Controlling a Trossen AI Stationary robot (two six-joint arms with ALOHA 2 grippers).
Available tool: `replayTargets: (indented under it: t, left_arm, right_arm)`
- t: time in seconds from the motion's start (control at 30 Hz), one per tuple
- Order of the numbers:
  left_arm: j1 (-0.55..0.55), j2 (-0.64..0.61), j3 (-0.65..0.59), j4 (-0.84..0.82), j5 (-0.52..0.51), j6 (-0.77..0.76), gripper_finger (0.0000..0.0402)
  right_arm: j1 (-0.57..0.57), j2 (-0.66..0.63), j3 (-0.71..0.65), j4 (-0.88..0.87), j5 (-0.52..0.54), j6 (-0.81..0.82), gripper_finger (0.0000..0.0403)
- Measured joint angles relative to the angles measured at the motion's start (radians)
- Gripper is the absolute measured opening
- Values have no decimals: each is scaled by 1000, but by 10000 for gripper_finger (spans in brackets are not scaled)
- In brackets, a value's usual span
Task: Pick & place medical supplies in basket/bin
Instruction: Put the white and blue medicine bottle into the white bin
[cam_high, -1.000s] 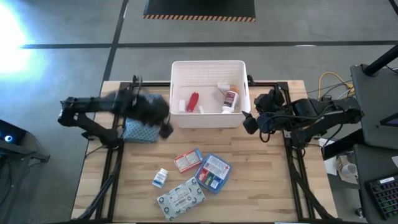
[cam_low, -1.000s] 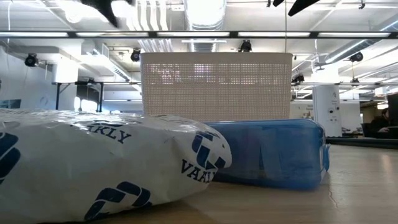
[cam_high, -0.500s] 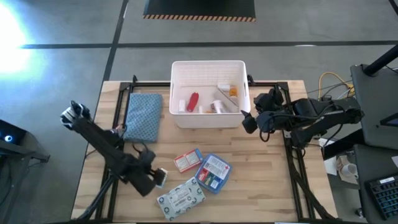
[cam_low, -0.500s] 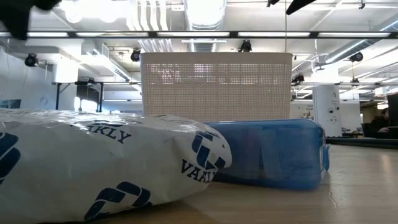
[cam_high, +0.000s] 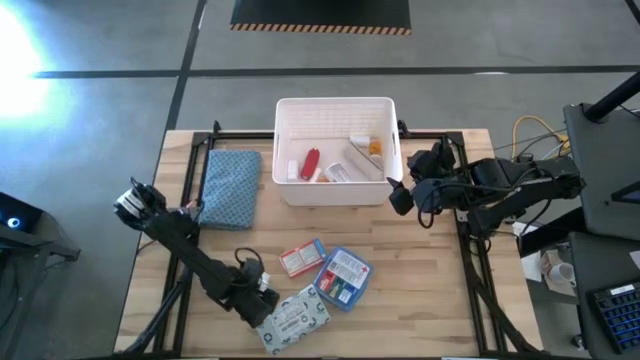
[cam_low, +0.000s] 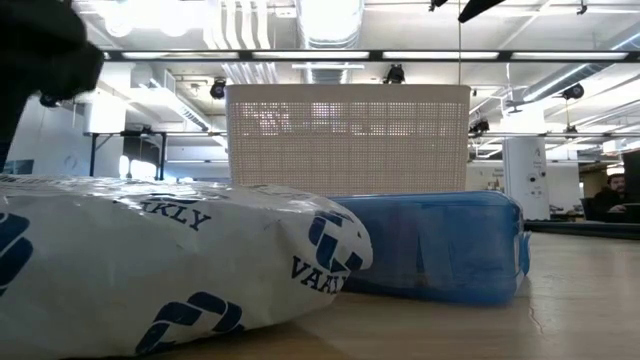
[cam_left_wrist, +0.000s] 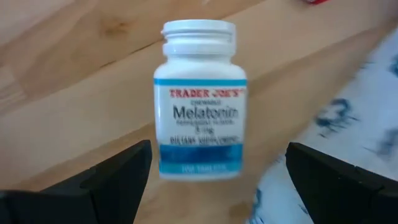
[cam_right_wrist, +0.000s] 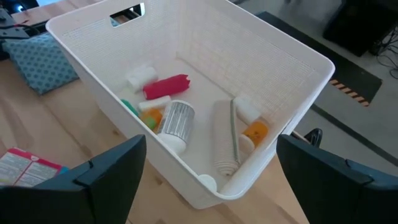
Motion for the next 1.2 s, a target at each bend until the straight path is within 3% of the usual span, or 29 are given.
replayTargets:
  t: [0.43, 0.73, 0.87, 1.0, 1.13, 1.2]
  left_arm:
    - [68, 104, -1, -63, 20, 60, 339]
    - [99, 68, -2, -78, 37, 169, 242]
    - [121, -11, 35, -188, 21, 197, 199]
    - [143, -136, 171, -340, -183, 197, 193]
    - [148, -248, 340, -365, -601, 278, 201]
    - [184, -283, 417, -355, -788, 412, 201]
  right_arm:
    - [0, 0, 0, 0, -4, 0, 347]
    - [0, 0, 0, 0, -29, 4, 347]
    - [0, 0, 0, 0, -28, 4, 347]
    - [1, 0, 0, 0, 20, 0, 347]
    - [-1, -7, 0, -1, 44, -21, 347]
    - [-3, -8, 0, -1, 61, -33, 347]
